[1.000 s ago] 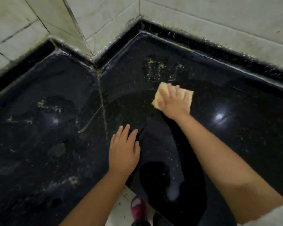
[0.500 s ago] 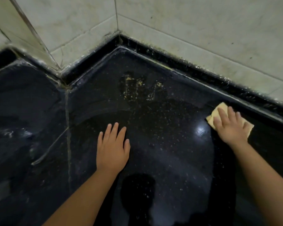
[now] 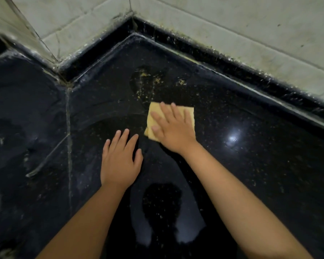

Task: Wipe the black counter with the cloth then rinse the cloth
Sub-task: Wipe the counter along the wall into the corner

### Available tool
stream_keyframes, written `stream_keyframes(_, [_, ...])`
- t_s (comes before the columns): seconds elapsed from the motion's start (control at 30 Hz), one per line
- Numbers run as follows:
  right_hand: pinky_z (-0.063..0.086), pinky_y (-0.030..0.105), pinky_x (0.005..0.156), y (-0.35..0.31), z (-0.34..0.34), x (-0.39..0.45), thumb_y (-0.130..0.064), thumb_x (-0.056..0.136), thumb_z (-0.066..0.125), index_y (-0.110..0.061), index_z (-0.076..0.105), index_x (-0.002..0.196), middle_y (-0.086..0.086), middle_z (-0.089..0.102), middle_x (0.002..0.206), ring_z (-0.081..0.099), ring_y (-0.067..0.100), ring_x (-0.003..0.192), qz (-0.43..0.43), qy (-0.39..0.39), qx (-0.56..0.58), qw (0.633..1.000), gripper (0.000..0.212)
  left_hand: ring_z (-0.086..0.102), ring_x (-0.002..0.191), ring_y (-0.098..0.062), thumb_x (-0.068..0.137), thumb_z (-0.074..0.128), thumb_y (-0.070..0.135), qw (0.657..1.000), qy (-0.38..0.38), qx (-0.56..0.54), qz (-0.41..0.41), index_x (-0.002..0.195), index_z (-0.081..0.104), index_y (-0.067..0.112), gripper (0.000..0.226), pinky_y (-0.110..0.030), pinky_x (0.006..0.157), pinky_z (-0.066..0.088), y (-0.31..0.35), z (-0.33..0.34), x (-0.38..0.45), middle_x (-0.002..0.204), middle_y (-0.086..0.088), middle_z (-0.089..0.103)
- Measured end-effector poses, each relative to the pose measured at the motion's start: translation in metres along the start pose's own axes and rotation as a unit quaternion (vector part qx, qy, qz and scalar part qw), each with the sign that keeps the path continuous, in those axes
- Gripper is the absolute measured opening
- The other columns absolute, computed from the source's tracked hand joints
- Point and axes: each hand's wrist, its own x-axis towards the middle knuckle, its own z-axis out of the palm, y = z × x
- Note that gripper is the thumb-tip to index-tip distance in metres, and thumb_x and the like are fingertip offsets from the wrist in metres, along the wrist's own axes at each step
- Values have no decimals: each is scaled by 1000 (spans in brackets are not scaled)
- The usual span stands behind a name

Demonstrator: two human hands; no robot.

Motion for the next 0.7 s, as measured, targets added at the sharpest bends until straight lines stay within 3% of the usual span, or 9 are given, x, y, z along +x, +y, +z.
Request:
stream_keyframes(0.1, [-4,41,115,41,5,-52,-61,84,3,-42,9,144,-10,-11,156,-12,16,144,2,-28,-31,999,63,20,140,-24,94,32,33,1000,-15,-10,-11,136,43,14,48,-40,113,8,3,-4,0,148,-9,32])
stream_keyframes(0.17, [2,40,114,85,0,-78,-64,70,-6,-41,12,144,-8,-5,157,-6,18,145,82,-5,-44,996,80,13,142,-21,97,37,29,1000,-22,-11,-10,139,38,16,44,-37,114,4,3,-5,0,151,-7,26])
stream_keyframes(0.23, [3,42,114,131,-12,-92,-60,85,7,-35,16,145,-4,-2,157,-2,20,145,205,19,-21,978,65,11,142,-20,97,37,28,1000,-24,-8,-9,141,35,17,46,-36,114,2,3,-5,0,152,-5,24])
stream_keyframes(0.3, [2,46,115,161,-24,-92,-44,98,23,-29,18,146,-1,0,158,0,23,145,309,57,25,949,51,15,141,-23,97,37,28,1000,-25,-6,-9,139,38,15,44,-38,114,5,2,-4,0,150,-8,27])
stream_keyframes(0.47, [-3,54,112,163,-37,-31,-42,97,17,-26,11,147,4,-4,157,-6,30,144,477,108,101,866,53,29,136,-29,86,32,32,1000,-17,-2,-6,131,49,10,53,-44,111,15,2,-3,0,143,-13,39])
stream_keyframes(0.53, [-5,57,111,149,-41,-3,-42,97,16,-25,8,148,6,-6,157,-8,32,143,473,101,104,869,54,30,136,-30,86,32,32,1000,-14,0,-7,131,50,10,53,-45,110,16,1,-2,1,143,-14,40])
stream_keyframes(0.7, [-6,58,111,103,-46,54,-42,98,17,-26,6,148,5,-9,157,-11,31,143,363,73,76,926,54,43,127,-35,85,26,35,1000,2,13,2,122,58,7,56,-50,103,28,1,1,1,132,-18,52])
